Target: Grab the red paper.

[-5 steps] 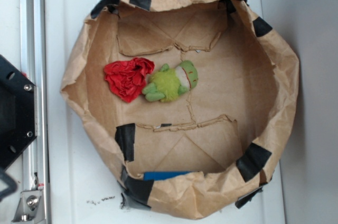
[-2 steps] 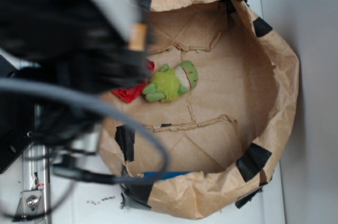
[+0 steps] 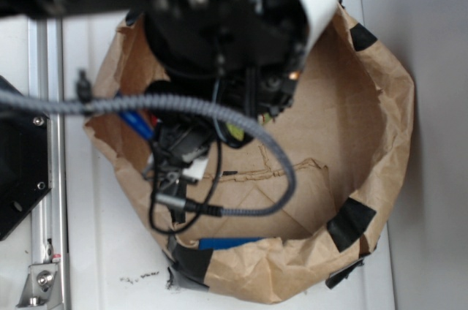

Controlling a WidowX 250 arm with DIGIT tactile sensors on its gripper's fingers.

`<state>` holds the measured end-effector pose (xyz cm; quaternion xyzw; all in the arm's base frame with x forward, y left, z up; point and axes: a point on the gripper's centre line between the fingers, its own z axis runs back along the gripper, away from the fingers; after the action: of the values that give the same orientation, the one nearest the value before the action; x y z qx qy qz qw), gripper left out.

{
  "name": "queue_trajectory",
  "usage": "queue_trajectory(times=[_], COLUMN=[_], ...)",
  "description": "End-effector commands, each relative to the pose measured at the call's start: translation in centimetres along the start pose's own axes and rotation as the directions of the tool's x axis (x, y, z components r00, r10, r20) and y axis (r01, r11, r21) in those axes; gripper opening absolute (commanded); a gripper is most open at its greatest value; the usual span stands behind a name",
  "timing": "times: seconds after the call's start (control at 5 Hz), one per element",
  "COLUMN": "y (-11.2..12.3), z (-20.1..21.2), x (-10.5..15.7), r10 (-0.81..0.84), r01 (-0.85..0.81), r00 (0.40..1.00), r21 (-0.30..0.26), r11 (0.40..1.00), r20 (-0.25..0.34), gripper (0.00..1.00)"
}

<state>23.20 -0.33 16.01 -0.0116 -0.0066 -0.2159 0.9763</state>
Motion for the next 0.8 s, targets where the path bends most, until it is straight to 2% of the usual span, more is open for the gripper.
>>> queue_trajectory(times=[0.0, 0.2, 0.4, 0.6], y=[1.1, 2.0, 2.7, 2.0], z=[-3.9, -5.0, -6.1, -8.4], x=[-1.1, -0.9, -1.8, -4.0], r10=[0.026, 0.023, 0.019, 0.015], r01=[-0.026, -0.022, -0.019, -0.015], r00=[1.000, 1.000, 1.000, 0.999], r21=[0.001, 0.019, 0.009, 0.004], r11=[1.000, 1.000, 1.000, 1.000], r20=[-0.017, -0.016, -0.008, -0.029], gripper=[1.00, 1.00, 1.00, 1.00])
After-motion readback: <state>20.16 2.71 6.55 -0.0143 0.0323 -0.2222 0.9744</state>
